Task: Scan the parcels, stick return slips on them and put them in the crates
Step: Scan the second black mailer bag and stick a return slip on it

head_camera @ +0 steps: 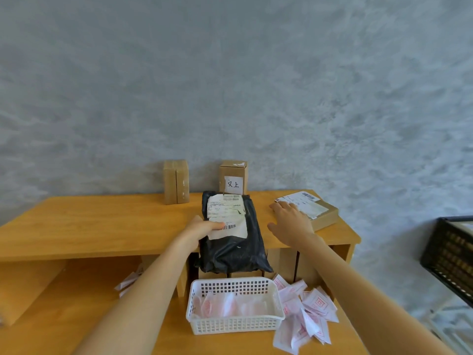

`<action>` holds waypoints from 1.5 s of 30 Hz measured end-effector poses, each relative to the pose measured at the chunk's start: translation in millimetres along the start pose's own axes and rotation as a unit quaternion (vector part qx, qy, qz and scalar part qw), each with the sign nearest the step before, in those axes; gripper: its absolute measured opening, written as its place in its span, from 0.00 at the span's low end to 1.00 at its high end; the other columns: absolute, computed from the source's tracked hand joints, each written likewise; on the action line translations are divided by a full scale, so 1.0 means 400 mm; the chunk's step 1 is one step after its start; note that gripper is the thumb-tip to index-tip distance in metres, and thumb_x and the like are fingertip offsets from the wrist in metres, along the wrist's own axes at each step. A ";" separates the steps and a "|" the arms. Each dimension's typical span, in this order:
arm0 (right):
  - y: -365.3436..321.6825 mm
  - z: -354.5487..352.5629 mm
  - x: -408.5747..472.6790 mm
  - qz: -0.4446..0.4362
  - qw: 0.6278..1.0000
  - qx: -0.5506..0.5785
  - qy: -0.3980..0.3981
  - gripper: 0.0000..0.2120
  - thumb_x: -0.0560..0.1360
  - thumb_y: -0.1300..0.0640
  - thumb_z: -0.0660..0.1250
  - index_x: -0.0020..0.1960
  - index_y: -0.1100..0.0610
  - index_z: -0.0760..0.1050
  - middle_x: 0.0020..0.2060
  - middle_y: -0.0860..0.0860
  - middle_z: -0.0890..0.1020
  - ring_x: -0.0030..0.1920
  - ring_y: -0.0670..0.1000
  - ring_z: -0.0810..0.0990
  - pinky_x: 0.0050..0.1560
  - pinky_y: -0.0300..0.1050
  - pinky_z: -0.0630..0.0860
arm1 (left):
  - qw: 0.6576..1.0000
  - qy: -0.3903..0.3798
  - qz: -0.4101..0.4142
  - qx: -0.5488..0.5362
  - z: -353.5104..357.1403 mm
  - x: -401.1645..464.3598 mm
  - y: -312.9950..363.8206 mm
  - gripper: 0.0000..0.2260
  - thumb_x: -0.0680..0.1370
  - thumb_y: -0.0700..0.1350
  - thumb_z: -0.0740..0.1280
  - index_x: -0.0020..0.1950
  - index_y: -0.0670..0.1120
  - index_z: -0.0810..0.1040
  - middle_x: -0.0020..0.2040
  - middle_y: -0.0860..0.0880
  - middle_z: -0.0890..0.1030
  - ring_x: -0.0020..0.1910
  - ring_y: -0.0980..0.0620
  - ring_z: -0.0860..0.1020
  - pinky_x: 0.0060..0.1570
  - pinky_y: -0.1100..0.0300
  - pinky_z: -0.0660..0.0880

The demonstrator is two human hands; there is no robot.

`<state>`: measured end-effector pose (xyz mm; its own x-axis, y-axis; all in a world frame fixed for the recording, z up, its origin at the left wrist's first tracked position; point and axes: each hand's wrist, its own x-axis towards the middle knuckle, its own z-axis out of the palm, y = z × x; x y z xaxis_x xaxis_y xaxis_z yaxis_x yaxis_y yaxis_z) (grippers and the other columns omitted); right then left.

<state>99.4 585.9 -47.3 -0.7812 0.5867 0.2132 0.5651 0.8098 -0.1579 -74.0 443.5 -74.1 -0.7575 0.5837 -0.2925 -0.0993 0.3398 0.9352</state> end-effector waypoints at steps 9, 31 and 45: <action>-0.029 -0.006 -0.072 0.001 1.000 0.009 0.020 0.24 0.79 0.54 0.61 0.73 0.54 0.62 0.70 0.52 0.68 0.70 0.54 0.64 0.66 0.52 0.67 | 0.996 -0.076 0.024 -0.029 -0.002 -0.070 -0.028 0.26 0.67 0.34 0.77 0.63 0.41 0.74 0.52 0.46 0.82 0.49 0.49 0.80 0.46 0.54 0.78; 0.049 0.474 -0.593 0.194 0.962 0.092 -0.170 0.33 0.79 0.40 0.60 0.75 0.59 0.58 0.71 0.53 0.66 0.71 0.55 0.63 0.65 0.48 0.67 | 0.989 -0.058 -0.021 -0.136 0.055 -0.326 -0.534 0.11 0.77 0.46 0.70 0.59 0.51 0.76 0.50 0.54 0.83 0.46 0.58 0.81 0.37 0.66 0.73; 0.030 0.607 -0.648 0.277 0.942 0.018 -0.190 0.51 0.71 0.33 0.66 0.77 0.64 0.46 0.69 0.56 0.63 0.66 0.58 0.65 0.65 0.47 0.67 | 0.987 0.026 -0.059 -0.150 0.107 -0.343 -0.635 0.14 0.77 0.51 0.69 0.61 0.51 0.75 0.48 0.57 0.81 0.46 0.60 0.79 0.40 0.65 0.72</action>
<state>244.1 442.8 -338.7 -0.4123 0.8701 -0.2700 0.9095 0.3761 -0.1770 82.8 308.4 -280.1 -0.7606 0.5120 -0.3992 -0.3692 0.1647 0.9146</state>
